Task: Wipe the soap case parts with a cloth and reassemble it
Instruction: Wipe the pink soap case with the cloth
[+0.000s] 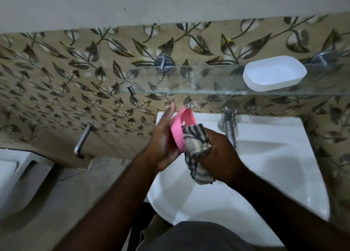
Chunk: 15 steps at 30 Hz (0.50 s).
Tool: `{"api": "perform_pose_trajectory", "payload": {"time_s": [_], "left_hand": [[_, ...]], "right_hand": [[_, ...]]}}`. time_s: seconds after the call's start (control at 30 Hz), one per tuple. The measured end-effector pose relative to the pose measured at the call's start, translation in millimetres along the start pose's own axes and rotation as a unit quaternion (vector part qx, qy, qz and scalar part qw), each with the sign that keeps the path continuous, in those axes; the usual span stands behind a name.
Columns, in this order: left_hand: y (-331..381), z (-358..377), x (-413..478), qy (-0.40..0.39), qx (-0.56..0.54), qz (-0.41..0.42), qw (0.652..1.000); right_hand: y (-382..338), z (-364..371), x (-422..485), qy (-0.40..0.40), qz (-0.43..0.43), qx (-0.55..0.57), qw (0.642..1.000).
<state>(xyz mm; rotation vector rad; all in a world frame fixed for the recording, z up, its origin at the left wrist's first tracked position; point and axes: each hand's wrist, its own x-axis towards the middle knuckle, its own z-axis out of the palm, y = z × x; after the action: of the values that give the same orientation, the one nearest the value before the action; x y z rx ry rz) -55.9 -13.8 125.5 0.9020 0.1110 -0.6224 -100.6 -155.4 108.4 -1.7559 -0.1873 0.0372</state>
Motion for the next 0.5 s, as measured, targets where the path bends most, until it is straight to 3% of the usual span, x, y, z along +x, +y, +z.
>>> {"api": "perform_pose_trajectory", "payload": {"time_s": [0.1,0.23,0.33,0.4,0.5], "left_hand": [[-23,7,-3,0.006,0.032,0.102,0.994],[-29,9,0,0.048,-0.052,0.14,0.988],[-28,1,2,0.113,-0.088,0.153,0.978],[-25,-3,-1,0.107,-0.087,0.146,0.98],[-17,-3,-4,0.072,-0.093,0.115,0.986]], "right_hand": [[-16,4,3,0.003,0.007,0.039,0.999],[-15,17,-5,0.028,-0.004,0.049,0.998],[-5,16,-11,-0.008,-0.104,-0.074,0.992],[8,5,-8,-0.041,-0.168,-0.193,0.966],[23,-16,4,-0.023,-0.163,-0.318,0.934]]}}
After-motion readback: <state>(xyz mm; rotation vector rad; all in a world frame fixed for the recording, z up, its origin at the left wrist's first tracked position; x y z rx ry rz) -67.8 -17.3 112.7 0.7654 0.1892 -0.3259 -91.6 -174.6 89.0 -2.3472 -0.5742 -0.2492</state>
